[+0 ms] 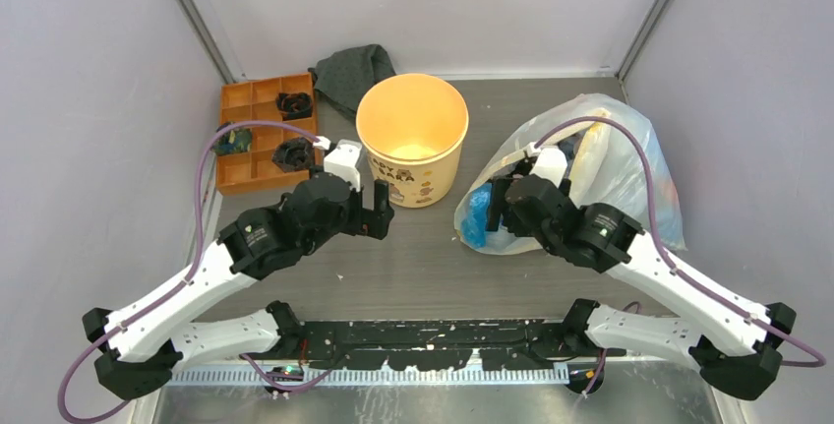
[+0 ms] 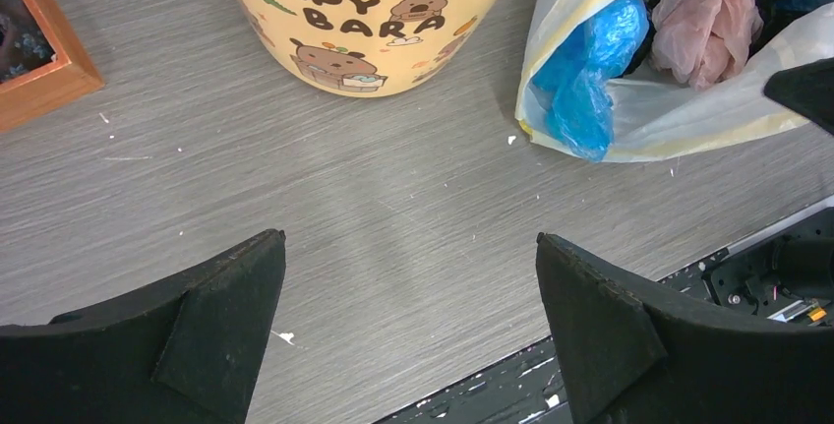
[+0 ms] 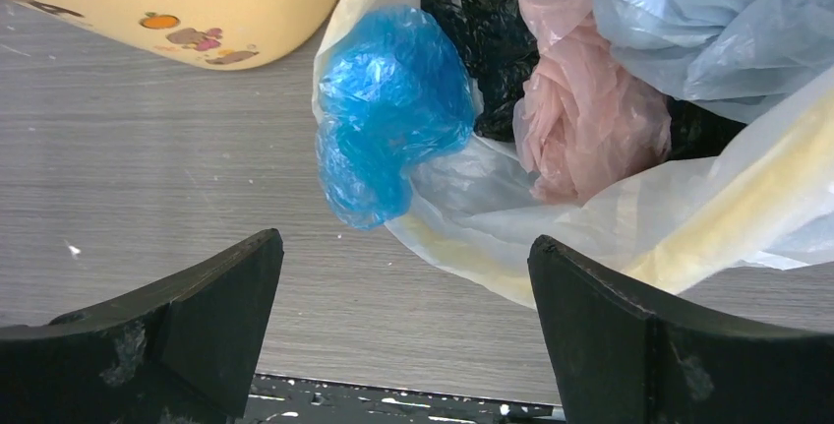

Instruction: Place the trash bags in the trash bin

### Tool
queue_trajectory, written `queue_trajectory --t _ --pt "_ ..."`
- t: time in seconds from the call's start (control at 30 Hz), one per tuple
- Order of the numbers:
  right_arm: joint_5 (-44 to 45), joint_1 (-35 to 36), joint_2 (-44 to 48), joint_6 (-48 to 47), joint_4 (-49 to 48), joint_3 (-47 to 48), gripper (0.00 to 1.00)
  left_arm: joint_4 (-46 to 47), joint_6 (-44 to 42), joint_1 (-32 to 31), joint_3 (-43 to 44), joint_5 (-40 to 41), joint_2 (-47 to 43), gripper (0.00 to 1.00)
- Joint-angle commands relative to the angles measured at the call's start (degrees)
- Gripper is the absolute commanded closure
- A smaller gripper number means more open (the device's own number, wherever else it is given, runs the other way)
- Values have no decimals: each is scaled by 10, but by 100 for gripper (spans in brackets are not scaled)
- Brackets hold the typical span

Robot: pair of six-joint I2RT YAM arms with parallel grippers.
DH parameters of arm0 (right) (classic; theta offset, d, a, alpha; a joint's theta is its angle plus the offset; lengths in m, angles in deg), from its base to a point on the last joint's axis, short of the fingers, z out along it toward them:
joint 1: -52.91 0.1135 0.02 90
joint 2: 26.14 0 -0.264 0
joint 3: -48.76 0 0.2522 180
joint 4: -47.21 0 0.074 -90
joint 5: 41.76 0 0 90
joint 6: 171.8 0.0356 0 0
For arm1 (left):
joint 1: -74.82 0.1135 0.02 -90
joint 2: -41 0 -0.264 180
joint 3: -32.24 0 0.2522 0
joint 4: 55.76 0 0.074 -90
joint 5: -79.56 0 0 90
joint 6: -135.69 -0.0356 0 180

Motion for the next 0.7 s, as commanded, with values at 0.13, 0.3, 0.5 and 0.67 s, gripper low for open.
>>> queue_trajectory --t 0.13,0.3,0.5,0.67 --pt "-15 3 -80 20 -94 -34 0 9 21 -1 -28 16 -36 0" --pt "-31 2 -152 33 -173 -61 5 -13 46 15 -49 31 -41 0" --pt "-16 2 -245 48 -247 -82 12 8 66 63 -108 -45 -41 0" --pt "30 3 -282 79 -251 -88 41 42 80 96 -153 -108 -39 0"
